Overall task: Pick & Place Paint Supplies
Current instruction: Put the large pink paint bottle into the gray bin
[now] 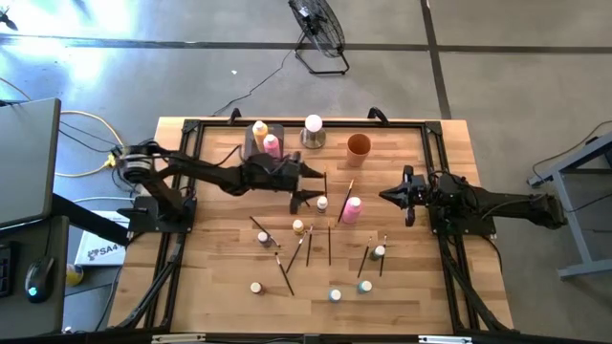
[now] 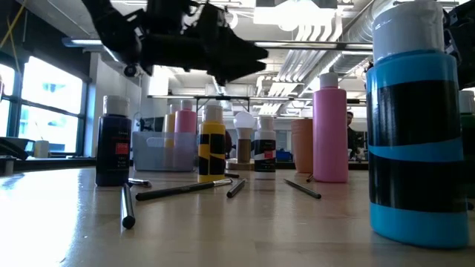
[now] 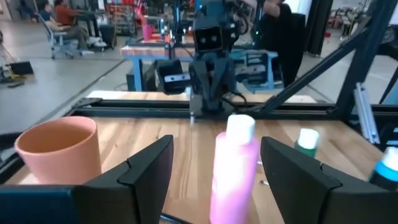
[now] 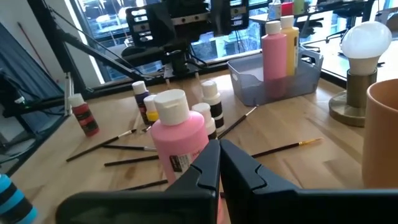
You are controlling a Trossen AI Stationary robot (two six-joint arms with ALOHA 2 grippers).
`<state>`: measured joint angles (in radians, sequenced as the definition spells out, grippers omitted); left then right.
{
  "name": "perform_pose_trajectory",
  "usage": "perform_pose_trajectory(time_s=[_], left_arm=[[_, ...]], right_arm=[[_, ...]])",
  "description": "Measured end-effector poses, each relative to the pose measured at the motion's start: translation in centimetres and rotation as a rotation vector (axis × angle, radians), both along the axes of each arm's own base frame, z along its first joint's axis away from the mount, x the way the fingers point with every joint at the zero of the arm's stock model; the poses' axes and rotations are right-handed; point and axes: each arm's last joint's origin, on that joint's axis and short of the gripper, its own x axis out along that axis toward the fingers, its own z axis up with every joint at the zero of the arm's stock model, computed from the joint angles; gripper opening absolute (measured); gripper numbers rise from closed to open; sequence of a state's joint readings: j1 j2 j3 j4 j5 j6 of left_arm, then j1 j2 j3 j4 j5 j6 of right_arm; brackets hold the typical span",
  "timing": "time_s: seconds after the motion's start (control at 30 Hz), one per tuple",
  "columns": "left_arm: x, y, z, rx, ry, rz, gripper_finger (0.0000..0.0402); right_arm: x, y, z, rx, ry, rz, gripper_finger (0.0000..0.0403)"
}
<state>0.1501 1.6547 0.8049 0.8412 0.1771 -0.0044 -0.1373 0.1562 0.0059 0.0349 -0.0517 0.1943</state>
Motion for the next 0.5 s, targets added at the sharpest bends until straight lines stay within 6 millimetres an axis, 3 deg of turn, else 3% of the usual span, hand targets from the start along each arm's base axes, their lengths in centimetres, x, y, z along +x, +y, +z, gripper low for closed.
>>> perform_pose_trajectory(time_s=[0.23,0.5], left_arm=[[3.2,-0.2,0.4,-0.007,0.026,-0.140,0.0239],[5.7,-0.1,0.3,-0.023,0.102,-0.142,0.0239]], right_arm=[[0.0,0.0,0.0,-0.015,0.002,0.003,0.0004],[0.0,0.0,0.0,-0.015,0.002,0.005,0.0004]])
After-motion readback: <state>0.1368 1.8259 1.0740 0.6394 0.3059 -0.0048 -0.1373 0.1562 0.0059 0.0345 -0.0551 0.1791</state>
